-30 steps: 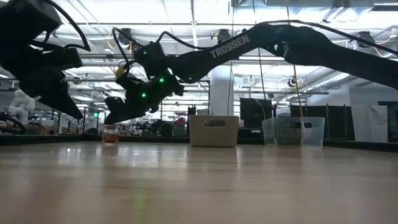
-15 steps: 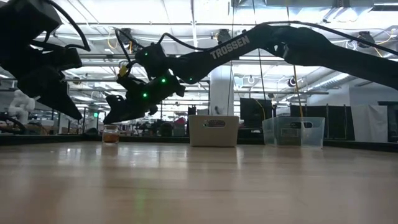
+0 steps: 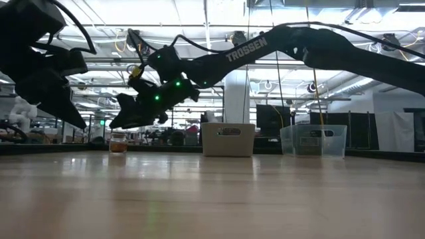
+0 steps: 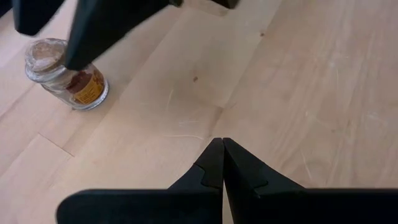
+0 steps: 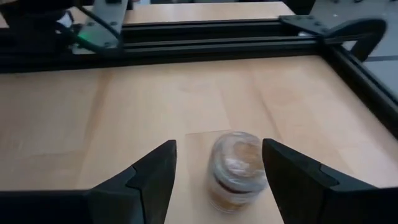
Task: Sort spices by type
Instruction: Put the brown seasoning bottle into the black bin
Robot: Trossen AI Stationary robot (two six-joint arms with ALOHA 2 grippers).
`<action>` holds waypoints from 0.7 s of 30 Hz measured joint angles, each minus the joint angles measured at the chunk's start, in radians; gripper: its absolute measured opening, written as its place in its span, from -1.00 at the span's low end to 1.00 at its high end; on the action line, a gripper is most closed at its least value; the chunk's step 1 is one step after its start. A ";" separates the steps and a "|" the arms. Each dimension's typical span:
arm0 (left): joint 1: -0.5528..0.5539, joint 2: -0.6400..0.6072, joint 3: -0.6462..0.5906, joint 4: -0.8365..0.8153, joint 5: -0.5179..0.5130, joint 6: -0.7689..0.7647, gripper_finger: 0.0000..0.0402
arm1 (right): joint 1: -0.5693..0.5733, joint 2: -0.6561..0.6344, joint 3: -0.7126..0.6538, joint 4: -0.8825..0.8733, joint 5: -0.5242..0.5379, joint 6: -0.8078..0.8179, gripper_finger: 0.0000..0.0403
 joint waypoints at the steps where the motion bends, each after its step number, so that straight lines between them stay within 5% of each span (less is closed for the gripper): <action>1: 0.000 0.000 0.000 0.000 0.000 0.000 -0.96 | 0.001 0.000 0.000 0.003 -0.004 0.000 0.09; 8: 0.000 0.000 0.000 0.000 0.000 0.007 -0.96 | 0.000 0.000 0.000 0.053 0.001 0.032 -0.06; 18: 0.000 0.000 0.000 -0.001 -0.002 0.007 -0.96 | -0.001 0.000 0.000 0.064 0.055 0.102 -0.87; 21: 0.000 0.000 0.000 -0.001 -0.002 0.007 -0.96 | -0.001 0.000 0.000 0.065 0.060 0.123 -0.96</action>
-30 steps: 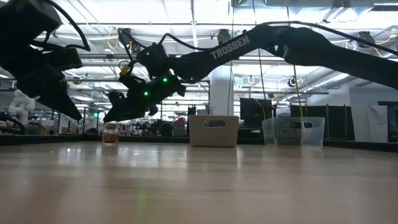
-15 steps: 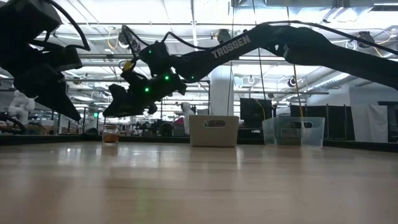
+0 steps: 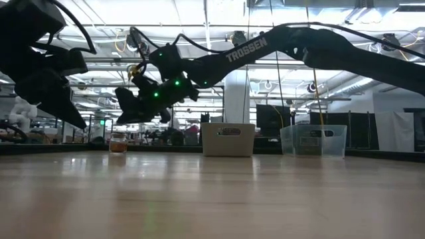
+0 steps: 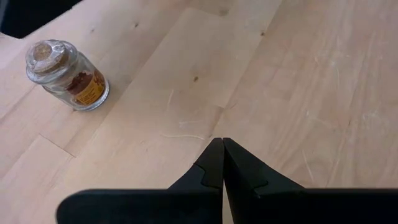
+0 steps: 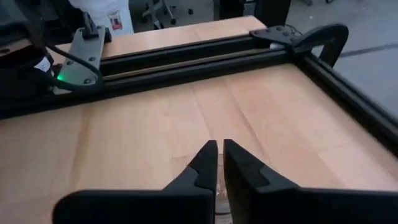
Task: Sort spices by type
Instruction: Put the brown seasoning bottle into the black bin
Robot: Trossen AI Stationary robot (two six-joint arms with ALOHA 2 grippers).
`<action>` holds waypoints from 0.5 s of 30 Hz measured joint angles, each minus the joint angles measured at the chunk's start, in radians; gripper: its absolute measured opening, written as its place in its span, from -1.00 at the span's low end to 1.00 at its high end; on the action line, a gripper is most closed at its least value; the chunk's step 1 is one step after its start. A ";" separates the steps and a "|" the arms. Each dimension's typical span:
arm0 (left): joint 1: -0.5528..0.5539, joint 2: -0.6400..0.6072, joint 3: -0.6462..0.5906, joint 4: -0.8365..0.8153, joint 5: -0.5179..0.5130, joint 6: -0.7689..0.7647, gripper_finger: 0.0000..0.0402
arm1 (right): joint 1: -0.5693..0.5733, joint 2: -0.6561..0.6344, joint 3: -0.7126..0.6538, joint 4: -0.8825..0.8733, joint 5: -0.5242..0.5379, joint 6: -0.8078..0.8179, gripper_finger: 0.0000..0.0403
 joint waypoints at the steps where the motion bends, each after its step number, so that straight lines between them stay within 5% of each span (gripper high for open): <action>1: 0.000 0.000 0.000 0.000 0.000 0.000 -0.96 | 0.000 0.000 0.000 -0.001 0.000 0.018 -0.96; 15: 0.000 0.000 0.000 0.000 -0.001 -0.001 -0.96 | -0.009 0.001 0.000 -0.049 -0.009 0.064 -1.00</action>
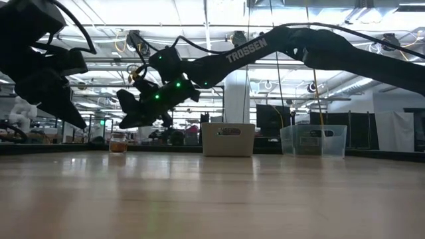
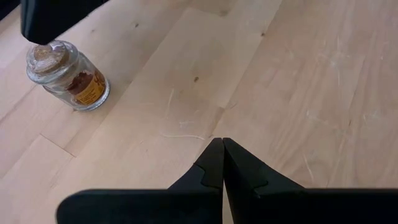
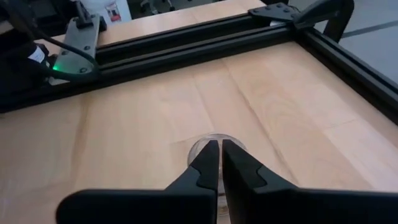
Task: Sort spices by type
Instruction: Put the brown seasoning bottle into the black bin
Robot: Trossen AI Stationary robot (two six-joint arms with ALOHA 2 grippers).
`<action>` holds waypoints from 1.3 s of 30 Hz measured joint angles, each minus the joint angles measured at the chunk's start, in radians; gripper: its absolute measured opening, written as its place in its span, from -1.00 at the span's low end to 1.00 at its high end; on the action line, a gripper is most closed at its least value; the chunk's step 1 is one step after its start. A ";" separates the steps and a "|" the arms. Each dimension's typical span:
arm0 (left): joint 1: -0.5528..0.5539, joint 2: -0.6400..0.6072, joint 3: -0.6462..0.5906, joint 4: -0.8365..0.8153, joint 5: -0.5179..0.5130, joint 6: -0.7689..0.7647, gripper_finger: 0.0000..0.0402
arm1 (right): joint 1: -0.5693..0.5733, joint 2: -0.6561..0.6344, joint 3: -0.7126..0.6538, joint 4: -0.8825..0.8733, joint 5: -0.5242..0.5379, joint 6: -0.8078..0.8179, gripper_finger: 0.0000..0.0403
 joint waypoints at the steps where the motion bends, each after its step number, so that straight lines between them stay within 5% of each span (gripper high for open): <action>1: 0.000 0.000 0.000 0.000 0.000 0.000 -0.96 | 0.000 0.000 0.000 -0.001 -0.005 0.000 -1.00; 29: 0.000 0.000 0.000 0.003 0.002 0.002 -0.96 | 0.025 0.013 0.003 -0.071 -0.019 0.068 -1.00; 39: 0.000 0.000 0.000 0.006 0.015 0.002 -0.96 | 0.050 -0.058 0.001 -0.292 0.041 0.040 -1.00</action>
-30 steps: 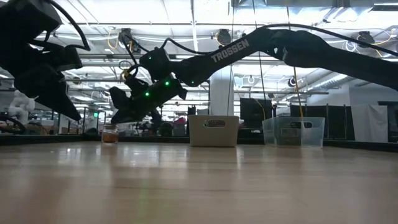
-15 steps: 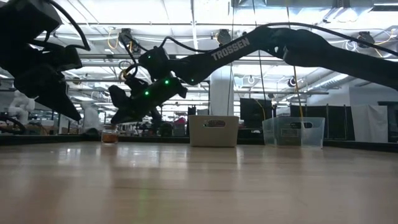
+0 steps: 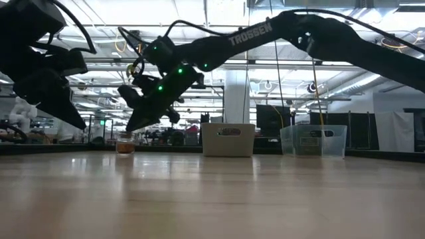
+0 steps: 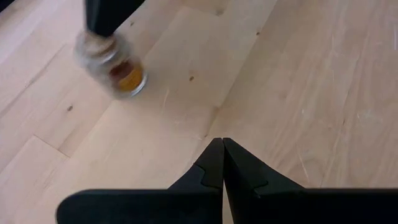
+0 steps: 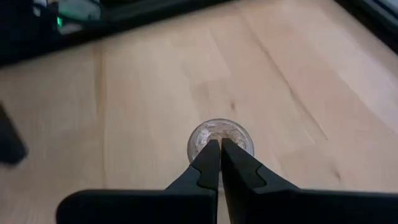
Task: Sort spices by type
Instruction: Put the brown seasoning bottle into the black bin
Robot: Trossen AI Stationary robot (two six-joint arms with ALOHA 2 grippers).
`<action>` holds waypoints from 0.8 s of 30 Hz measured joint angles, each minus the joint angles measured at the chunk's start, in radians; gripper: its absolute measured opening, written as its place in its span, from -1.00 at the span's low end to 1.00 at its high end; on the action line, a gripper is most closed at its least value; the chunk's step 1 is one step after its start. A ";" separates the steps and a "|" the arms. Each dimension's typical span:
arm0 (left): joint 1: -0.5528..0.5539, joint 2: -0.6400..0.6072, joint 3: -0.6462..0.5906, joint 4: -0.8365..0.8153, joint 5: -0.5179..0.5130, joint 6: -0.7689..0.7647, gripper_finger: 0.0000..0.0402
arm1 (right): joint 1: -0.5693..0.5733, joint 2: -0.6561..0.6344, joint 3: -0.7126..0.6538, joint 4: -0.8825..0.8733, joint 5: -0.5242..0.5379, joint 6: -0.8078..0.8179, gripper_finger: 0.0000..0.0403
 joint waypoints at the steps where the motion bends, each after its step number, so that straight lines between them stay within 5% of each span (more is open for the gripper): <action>1: 0.000 0.000 0.000 -0.002 0.000 0.000 -0.96 | 0.002 -0.003 0.000 -0.023 0.000 -0.003 -1.00; 24: 0.000 0.000 0.000 0.006 0.013 0.018 -0.96 | 0.078 -0.099 -0.001 -0.432 0.052 0.002 -1.00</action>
